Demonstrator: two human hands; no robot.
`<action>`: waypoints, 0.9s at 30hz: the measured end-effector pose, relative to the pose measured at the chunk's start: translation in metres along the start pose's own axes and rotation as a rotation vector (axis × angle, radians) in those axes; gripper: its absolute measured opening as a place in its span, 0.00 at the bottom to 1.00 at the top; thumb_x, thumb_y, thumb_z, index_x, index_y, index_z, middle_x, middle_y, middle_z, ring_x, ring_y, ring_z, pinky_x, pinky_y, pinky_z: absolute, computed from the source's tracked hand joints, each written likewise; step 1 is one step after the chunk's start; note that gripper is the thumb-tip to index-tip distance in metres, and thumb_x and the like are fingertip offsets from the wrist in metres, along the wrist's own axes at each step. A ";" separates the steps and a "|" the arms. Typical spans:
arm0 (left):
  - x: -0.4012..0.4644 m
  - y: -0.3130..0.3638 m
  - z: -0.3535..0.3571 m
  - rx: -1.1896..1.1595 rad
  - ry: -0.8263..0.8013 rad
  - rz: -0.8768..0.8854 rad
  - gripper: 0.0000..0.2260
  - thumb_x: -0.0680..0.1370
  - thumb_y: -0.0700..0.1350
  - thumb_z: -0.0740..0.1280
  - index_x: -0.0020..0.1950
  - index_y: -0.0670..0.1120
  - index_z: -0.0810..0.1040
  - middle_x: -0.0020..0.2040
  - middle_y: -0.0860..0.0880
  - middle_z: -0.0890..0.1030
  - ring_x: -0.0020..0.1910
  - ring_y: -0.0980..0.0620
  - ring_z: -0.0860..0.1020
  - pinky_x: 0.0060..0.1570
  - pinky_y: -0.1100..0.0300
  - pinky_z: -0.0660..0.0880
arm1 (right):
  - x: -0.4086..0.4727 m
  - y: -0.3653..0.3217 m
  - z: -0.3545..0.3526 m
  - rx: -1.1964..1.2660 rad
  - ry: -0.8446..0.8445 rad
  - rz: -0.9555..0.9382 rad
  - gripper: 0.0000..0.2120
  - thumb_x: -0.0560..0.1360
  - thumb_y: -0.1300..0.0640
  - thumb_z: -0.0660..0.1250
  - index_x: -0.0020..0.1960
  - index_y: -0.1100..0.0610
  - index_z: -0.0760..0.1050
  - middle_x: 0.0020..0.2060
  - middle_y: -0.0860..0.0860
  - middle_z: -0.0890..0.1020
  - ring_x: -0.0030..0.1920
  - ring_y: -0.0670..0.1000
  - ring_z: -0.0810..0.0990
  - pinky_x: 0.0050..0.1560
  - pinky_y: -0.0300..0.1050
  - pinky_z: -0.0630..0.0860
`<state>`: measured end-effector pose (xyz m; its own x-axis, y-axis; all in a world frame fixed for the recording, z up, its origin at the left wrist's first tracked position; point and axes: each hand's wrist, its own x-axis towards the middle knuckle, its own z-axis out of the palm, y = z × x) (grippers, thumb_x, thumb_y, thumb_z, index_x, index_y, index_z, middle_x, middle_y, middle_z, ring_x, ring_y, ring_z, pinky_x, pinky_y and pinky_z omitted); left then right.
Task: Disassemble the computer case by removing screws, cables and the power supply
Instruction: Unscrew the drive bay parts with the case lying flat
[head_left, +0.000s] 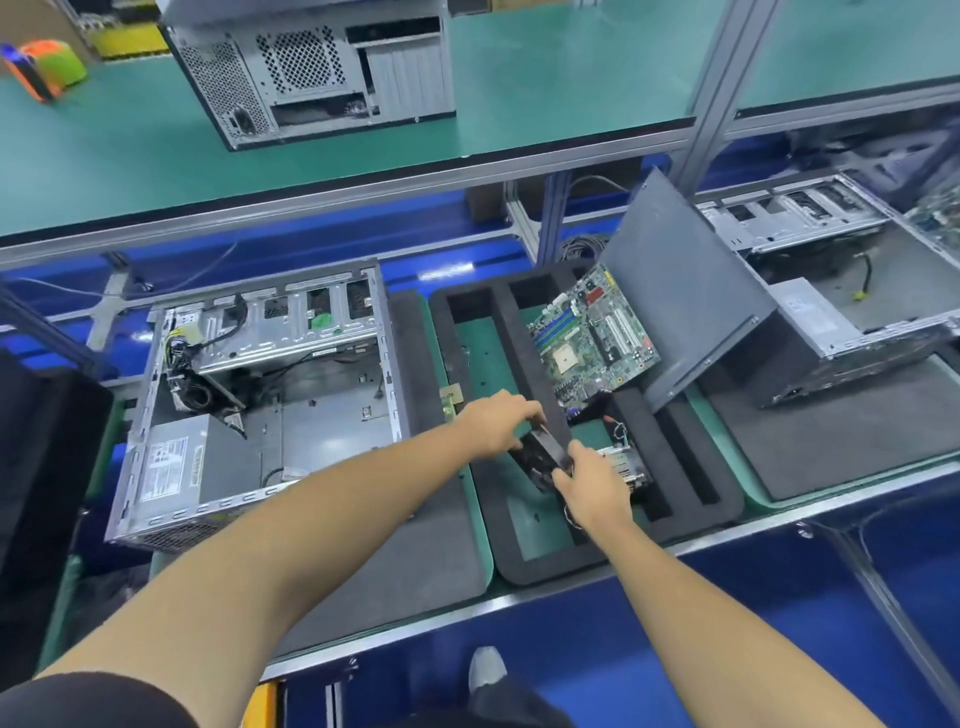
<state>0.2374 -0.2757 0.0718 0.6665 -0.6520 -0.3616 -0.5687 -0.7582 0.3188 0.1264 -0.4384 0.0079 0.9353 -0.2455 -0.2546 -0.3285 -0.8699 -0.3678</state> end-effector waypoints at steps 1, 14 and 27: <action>-0.003 -0.004 0.003 0.056 0.013 0.008 0.20 0.79 0.45 0.72 0.70 0.52 0.73 0.64 0.48 0.78 0.67 0.46 0.70 0.61 0.46 0.73 | 0.001 -0.001 0.005 -0.014 -0.033 0.028 0.12 0.79 0.49 0.65 0.44 0.51 0.63 0.38 0.47 0.74 0.42 0.56 0.75 0.38 0.49 0.69; -0.033 -0.039 0.001 0.315 0.352 0.104 0.12 0.80 0.51 0.64 0.62 0.53 0.78 0.57 0.50 0.80 0.64 0.46 0.72 0.64 0.53 0.68 | 0.019 -0.008 0.038 -0.644 -0.128 -0.208 0.17 0.81 0.40 0.61 0.52 0.52 0.77 0.45 0.49 0.84 0.46 0.53 0.85 0.37 0.44 0.68; -0.085 -0.076 -0.006 0.112 0.606 0.038 0.08 0.81 0.50 0.66 0.56 0.50 0.81 0.61 0.49 0.77 0.63 0.46 0.71 0.64 0.53 0.70 | 0.023 -0.027 0.043 -1.046 -0.267 -0.301 0.21 0.81 0.41 0.53 0.50 0.54 0.79 0.43 0.49 0.83 0.40 0.54 0.80 0.43 0.48 0.69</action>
<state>0.2272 -0.1627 0.0837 0.7813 -0.5836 0.2212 -0.6228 -0.7519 0.2162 0.1510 -0.4016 -0.0267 0.8587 0.0253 -0.5119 0.2954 -0.8407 0.4538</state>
